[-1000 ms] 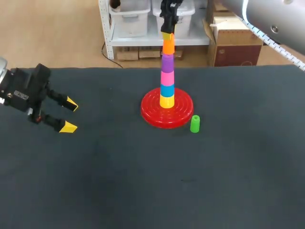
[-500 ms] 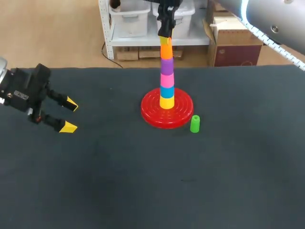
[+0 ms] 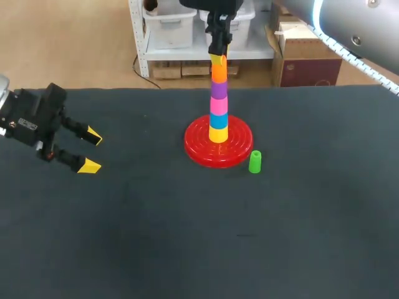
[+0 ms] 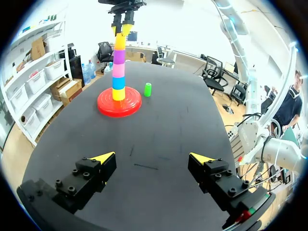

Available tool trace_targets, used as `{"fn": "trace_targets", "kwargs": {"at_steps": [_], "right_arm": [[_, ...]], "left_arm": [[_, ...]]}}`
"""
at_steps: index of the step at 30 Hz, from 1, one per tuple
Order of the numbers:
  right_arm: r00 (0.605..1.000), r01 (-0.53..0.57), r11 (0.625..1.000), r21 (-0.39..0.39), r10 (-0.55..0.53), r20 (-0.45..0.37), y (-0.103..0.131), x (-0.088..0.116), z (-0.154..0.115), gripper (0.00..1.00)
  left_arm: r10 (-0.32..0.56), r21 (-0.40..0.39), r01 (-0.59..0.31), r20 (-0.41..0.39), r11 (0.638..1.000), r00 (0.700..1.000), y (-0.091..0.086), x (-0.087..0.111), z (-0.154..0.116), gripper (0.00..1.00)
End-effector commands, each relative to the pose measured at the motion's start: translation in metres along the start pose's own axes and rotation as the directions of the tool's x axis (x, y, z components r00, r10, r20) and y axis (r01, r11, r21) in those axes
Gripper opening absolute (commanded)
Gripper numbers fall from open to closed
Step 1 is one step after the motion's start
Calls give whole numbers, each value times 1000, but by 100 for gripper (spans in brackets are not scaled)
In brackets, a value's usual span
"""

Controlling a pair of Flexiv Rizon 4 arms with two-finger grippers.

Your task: Pick up and stack the cylinders on the red base in this order: pink,purple,orange,green

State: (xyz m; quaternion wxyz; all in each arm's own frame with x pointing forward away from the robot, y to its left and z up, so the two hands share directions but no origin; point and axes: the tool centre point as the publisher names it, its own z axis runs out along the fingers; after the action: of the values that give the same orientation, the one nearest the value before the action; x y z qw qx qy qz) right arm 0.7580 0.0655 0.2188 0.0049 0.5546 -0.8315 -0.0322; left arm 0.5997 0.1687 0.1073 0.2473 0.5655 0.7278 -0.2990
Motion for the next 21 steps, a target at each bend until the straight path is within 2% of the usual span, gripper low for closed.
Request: {"fn": "trace_targets", "kwargs": {"at_steps": [1, 6, 12, 15, 21], "right_arm": [[1000, -10, 1000, -21, 10, 16, -4, -3, 2, 100], [993, -43, 998, 45, 38, 108, 3, 5, -20, 100], [965, -152, 979, 133, 118, 233, 19, 28, -38, 100], [951, -209, 966, 153, 164, 263, 32, 43, -29, 100], [918, -332, 924, 192, 269, 292, 58, 79, 8, 100]], "left_arm": [[3, -1, -3, 3, 1000, 1000, 0, 2, 0, 100], [3, -1, -3, 3, 1000, 1000, 0, 2, 0, 100], [3, -1, -3, 3, 1000, 1000, 0, 2, 0, 100], [3, -1, -3, 3, 1000, 1000, 0, 2, 0, 100], [3, -1, -3, 3, 1000, 1000, 0, 2, 0, 100]]}}
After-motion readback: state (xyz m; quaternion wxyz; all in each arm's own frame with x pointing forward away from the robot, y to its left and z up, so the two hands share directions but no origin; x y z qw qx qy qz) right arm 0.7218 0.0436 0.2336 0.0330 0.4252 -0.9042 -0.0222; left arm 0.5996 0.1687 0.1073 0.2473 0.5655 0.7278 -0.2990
